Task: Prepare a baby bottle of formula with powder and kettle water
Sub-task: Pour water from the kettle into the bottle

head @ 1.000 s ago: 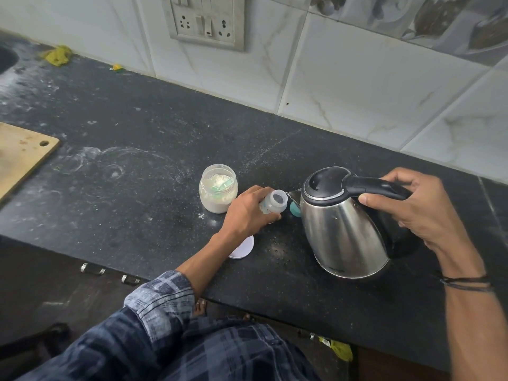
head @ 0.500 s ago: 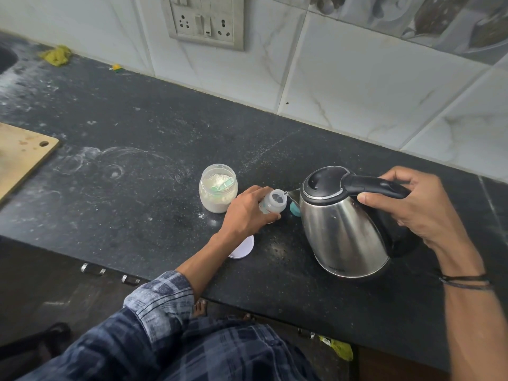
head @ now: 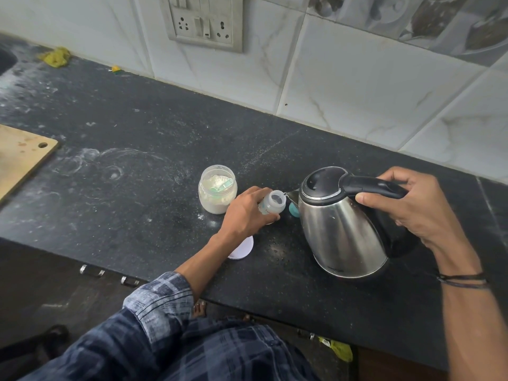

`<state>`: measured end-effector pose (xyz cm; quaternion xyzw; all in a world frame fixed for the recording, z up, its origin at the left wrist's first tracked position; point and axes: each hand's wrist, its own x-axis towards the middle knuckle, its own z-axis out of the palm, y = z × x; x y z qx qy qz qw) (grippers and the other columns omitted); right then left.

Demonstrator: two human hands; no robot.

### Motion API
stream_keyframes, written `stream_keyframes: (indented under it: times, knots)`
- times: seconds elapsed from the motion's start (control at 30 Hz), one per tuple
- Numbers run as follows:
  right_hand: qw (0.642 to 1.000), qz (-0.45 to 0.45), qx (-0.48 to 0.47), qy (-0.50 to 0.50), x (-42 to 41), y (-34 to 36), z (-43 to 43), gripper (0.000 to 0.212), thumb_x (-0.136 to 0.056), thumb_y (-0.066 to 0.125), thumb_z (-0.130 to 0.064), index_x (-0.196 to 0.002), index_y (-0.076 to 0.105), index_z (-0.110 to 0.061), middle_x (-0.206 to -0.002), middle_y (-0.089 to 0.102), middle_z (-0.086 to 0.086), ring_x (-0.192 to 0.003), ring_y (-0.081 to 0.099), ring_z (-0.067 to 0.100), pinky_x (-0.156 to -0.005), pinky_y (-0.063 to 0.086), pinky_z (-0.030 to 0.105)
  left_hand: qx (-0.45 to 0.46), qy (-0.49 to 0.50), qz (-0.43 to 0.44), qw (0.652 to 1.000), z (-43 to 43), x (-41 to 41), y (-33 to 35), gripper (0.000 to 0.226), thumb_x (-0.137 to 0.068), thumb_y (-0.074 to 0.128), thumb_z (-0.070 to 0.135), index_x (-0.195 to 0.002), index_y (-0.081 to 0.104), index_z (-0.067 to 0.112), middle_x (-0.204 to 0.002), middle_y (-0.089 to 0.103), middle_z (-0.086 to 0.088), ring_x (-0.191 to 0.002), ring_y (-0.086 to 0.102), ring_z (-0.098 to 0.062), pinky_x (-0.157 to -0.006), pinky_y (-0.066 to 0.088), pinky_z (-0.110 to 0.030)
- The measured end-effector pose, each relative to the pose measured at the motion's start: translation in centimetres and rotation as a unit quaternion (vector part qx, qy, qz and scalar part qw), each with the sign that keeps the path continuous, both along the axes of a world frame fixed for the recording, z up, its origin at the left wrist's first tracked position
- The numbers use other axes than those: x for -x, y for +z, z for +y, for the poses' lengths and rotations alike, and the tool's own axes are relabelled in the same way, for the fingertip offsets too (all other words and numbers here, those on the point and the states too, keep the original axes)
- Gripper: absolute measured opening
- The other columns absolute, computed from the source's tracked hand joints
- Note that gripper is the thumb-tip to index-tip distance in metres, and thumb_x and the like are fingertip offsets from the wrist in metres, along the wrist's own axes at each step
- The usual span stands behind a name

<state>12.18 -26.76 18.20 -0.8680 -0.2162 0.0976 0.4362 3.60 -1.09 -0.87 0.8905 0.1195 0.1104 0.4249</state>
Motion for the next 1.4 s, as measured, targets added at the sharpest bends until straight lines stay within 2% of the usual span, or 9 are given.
stream_keyframes:
  times: [1.4]
  knots:
    - [1.000, -0.004, 0.007, -0.003, -0.28, -0.28, -0.19, 0.026, -0.072, 0.091, -0.025, -0.080, 0.069, -0.015, -0.053, 0.058, -0.011, -0.041, 0.045, 0.004, -0.043, 0.033, 0.011, 0.000, 0.002, 0.001, 1.000, 0.11, -0.18, -0.52, 0.056, -0.073, 0.086, 0.038, -0.124, 0.067, 0.026, -0.114, 0.066, 0.006, -0.096, 0.066, -0.017, -0.086, 0.057, -0.042]
